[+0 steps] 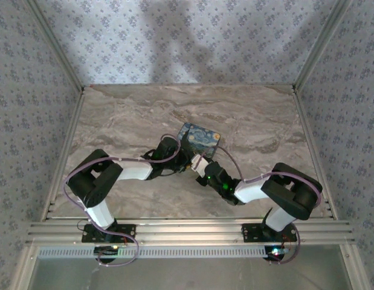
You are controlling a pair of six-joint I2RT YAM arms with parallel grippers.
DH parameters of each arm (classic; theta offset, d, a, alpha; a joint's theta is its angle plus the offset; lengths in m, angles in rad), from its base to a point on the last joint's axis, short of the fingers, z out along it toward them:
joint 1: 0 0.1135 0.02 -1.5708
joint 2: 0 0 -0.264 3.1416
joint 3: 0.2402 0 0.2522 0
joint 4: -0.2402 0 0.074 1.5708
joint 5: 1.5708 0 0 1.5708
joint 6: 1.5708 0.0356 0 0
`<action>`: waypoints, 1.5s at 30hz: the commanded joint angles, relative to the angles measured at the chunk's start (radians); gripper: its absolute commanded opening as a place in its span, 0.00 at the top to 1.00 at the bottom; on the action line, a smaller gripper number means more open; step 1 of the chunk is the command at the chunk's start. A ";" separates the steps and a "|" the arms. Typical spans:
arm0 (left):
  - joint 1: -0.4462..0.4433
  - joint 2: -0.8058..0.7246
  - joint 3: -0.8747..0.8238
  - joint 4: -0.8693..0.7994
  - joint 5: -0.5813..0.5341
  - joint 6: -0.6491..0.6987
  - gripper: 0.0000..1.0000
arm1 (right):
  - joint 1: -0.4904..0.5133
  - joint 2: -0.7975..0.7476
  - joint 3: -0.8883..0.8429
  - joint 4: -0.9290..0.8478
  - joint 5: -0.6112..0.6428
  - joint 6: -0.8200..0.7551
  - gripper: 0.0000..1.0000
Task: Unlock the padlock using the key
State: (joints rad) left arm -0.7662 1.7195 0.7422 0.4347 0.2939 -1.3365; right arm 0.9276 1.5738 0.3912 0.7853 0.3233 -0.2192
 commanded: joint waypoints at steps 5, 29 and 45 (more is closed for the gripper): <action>-0.008 0.007 0.019 -0.033 -0.018 0.026 0.78 | 0.011 0.003 0.025 -0.004 0.011 -0.011 1.00; -0.019 -0.011 0.015 -0.017 -0.007 0.020 0.87 | -0.208 -0.014 -0.050 0.111 -0.324 0.275 1.00; 0.031 -0.197 -0.022 -0.198 -0.069 0.137 0.55 | -0.208 0.011 -0.062 0.112 -0.371 0.536 1.00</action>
State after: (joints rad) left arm -0.7570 1.5879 0.7361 0.3172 0.2554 -1.2537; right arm 0.7246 1.5719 0.3424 0.8810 -0.0315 0.1974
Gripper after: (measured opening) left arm 0.440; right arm 0.066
